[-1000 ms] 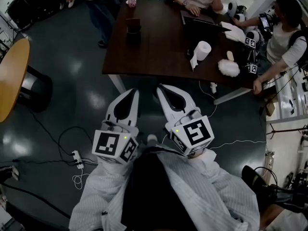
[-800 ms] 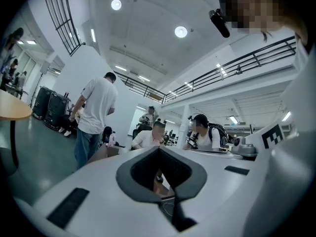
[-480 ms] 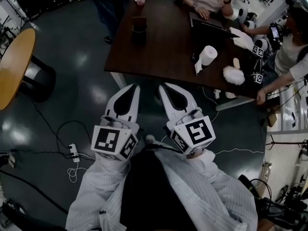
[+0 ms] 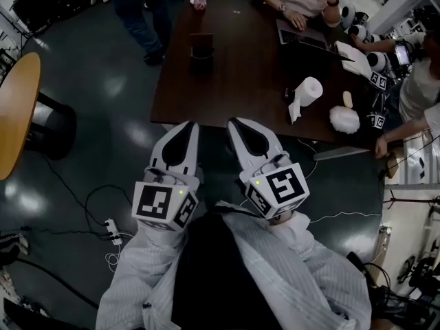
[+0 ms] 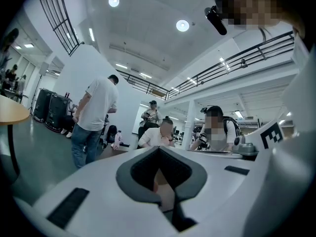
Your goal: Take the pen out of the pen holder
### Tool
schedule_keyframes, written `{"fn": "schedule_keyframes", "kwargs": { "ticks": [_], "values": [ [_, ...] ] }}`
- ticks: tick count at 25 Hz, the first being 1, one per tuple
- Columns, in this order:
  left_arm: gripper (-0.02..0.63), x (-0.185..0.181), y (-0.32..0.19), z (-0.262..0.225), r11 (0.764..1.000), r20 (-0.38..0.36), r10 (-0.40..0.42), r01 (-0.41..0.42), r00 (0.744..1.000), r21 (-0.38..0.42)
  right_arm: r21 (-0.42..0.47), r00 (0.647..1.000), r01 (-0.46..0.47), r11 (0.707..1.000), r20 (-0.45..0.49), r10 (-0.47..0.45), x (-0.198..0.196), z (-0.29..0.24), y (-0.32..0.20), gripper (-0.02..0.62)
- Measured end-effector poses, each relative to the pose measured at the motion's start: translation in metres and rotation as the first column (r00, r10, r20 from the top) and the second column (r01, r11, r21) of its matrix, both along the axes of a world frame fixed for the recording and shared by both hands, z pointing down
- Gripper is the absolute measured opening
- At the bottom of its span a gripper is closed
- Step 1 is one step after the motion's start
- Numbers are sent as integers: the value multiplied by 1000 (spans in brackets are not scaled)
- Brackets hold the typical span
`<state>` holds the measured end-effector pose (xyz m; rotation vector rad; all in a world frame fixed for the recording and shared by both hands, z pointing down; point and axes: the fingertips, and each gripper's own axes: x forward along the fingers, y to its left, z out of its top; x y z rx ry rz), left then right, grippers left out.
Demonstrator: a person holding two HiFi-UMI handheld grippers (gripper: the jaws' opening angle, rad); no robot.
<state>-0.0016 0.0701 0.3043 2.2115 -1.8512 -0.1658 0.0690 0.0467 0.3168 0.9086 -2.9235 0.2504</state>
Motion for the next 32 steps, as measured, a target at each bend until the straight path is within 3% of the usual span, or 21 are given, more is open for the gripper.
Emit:
{"fn": "schedule_keyframes", "kwargs": {
  "ticks": [5,14,22,32],
  "values": [
    [5,-50,-69,11,998,5,69,-69,998,-13,6,998,-58,998,-16,58,-49,6,-61,2],
    [5,-113,-164,42,976,-11,199,-199,980,-89,-77,979,-200,977,-58,195,-105,35,-145,2],
    [5,-114,-227,80,957,-19,240,-240,971,-163,-150,968,-235,960,-122,218,-106,67,-194,2],
    [5,-86,-299,137,940,55,232,-209,971,-269,-217,975,-190,958,-157,158,-88,98,-254,2]
  ]
}}
